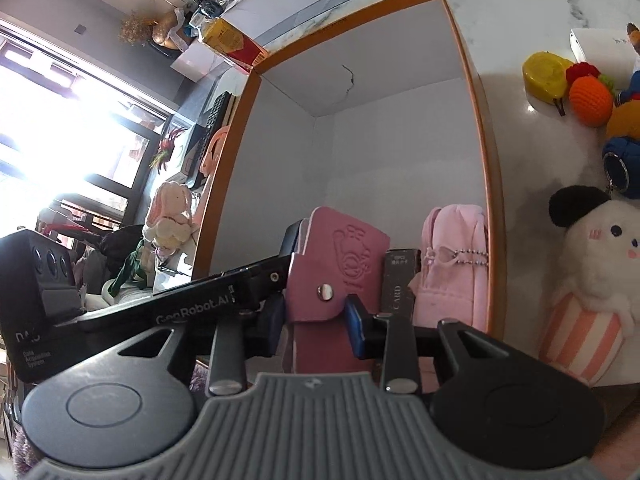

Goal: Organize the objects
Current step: 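Carry the pink wallet and black case over the box and lower them inside, then open both grippers to release the wallet and case, then withdraw, then grasp the white dog plush with the left gripper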

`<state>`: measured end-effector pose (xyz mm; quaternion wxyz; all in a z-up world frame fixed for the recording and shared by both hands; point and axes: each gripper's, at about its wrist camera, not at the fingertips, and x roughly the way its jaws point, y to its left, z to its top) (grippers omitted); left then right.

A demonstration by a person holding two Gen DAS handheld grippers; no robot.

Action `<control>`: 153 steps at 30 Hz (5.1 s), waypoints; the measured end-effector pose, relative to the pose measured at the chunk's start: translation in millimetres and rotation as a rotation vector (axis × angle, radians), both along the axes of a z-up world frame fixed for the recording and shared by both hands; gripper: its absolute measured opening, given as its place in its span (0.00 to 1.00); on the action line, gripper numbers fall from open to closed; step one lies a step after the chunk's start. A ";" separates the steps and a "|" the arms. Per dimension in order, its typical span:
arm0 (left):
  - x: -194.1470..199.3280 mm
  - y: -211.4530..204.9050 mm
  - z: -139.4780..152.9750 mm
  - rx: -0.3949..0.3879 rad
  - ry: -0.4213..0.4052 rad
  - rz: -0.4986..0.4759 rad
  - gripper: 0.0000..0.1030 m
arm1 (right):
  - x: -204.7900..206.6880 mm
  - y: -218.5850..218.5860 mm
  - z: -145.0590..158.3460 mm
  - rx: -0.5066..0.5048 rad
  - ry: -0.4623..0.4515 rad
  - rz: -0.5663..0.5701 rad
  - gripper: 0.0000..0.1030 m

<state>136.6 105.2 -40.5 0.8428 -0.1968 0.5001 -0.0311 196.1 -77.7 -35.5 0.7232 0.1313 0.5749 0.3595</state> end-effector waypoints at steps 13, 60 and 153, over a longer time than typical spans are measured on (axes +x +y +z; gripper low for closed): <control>-2.5 -7.9 -0.9 0.029 0.000 -0.046 0.39 | -7.5 -2.3 31.4 -0.122 -0.193 0.006 0.51; -25.6 -22.2 2.7 0.013 0.100 -0.105 0.40 | -7.5 -49.6 21.1 -0.101 -0.218 -0.162 0.37; 11.5 -239.1 11.2 0.446 -0.169 -0.524 0.60 | 18.6 -194.3 -19.9 -0.190 -0.266 -0.362 0.47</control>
